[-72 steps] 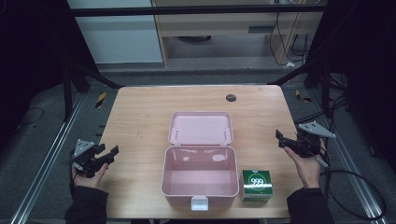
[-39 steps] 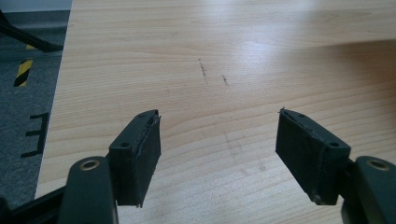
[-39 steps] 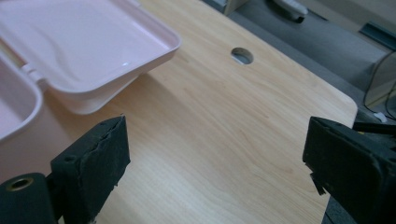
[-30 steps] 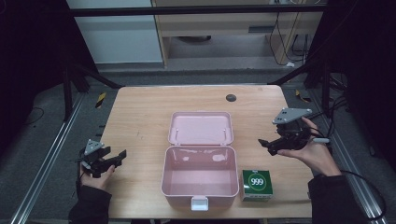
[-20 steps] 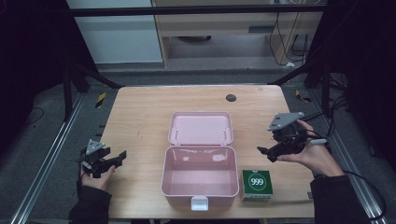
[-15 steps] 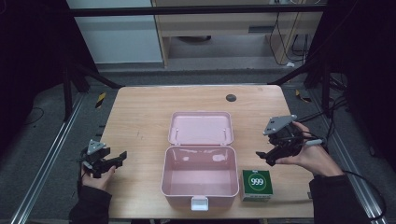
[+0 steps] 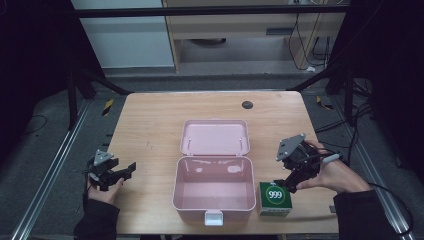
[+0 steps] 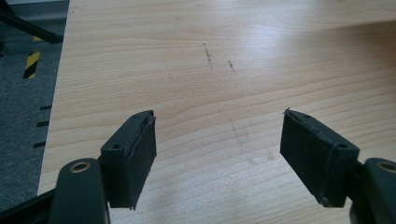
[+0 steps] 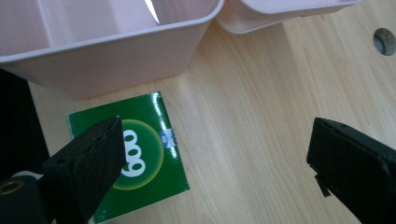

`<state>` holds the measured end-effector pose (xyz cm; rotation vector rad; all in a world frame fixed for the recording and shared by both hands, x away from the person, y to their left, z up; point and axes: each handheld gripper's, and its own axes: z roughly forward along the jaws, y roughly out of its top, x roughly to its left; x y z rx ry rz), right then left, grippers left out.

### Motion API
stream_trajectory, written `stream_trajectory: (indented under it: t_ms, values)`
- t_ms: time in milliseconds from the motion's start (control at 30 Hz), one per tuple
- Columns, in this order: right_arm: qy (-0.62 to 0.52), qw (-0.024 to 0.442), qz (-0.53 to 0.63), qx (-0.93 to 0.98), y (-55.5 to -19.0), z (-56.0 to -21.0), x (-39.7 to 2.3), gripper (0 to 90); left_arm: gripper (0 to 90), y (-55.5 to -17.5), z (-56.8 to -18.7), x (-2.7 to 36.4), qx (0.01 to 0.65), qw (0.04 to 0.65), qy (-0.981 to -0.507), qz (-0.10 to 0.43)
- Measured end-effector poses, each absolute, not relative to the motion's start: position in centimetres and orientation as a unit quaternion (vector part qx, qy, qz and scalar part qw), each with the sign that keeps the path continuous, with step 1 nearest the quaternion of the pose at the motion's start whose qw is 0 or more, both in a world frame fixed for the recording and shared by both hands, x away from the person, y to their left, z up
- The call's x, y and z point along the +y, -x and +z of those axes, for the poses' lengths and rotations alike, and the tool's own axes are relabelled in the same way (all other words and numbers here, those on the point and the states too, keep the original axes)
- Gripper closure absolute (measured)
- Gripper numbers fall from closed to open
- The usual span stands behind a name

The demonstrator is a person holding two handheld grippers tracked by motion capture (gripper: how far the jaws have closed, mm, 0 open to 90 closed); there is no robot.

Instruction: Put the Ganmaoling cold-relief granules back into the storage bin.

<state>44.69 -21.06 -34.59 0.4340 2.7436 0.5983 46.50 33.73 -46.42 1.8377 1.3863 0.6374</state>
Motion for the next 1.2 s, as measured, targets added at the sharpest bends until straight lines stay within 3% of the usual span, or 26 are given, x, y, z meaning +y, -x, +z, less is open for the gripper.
stream_trajectory:
  t_ms: [1200]
  values:
    - [-0.106, 0.068, 0.172, 0.977, -42.6, -39.9, -19.8, 3.2, 26.3, -46.6, -46.6, 33.5, 0.537, 0.363, -0.721, 0.247]
